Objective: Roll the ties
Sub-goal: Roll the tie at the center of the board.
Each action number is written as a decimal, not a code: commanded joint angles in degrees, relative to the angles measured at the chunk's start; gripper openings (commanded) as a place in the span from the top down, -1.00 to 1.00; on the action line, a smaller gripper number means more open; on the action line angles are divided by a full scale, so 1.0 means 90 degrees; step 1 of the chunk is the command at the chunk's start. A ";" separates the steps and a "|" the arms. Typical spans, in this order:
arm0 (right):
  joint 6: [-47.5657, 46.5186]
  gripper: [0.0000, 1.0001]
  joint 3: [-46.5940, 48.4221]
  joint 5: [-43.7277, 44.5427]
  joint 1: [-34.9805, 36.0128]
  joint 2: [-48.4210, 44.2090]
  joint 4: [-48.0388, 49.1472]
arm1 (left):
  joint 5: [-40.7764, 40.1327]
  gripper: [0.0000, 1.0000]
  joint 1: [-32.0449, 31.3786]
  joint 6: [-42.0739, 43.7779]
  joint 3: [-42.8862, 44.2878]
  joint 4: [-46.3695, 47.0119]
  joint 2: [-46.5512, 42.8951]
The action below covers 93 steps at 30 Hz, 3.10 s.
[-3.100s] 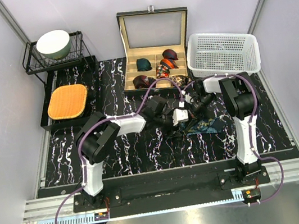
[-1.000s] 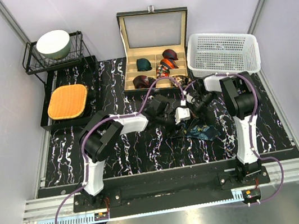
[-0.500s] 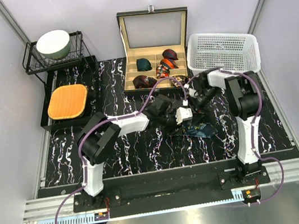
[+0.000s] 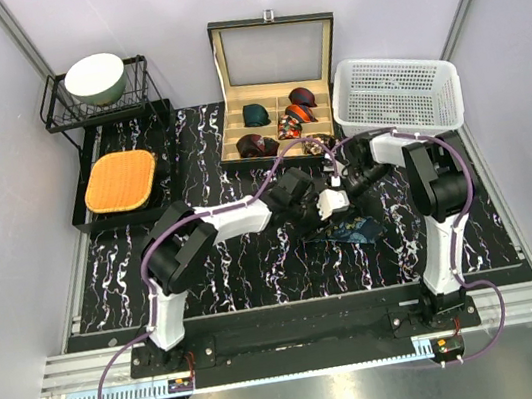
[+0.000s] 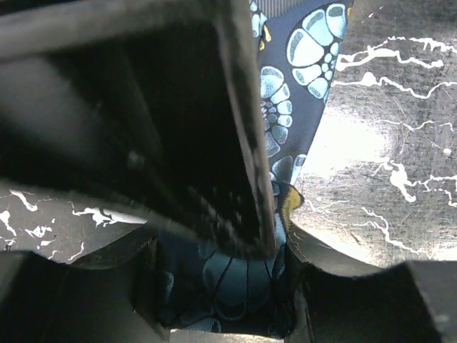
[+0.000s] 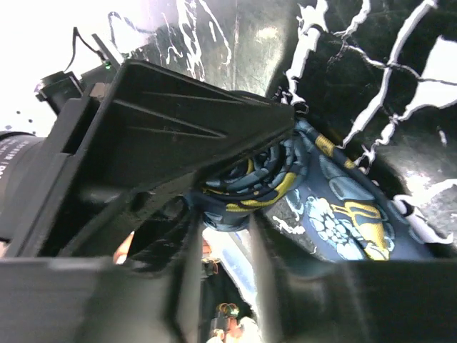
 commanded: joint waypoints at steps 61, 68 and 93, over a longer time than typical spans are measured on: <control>0.0037 -0.11 0.0689 0.0124 -0.0417 0.0561 -0.0206 | -0.1288 0.36 -0.0089 -0.1257 -0.0227 -0.1361 0.0933; 0.0506 -0.04 0.0230 -0.0823 -0.0397 0.0472 0.0789 | -0.0985 0.31 -0.0099 -0.1287 -0.0324 -0.1011 0.0895; 0.0193 1.00 0.0132 0.1743 -0.0047 0.1430 0.0635 | 0.0871 -0.97 0.0545 -0.1581 -0.2122 0.2711 -0.0648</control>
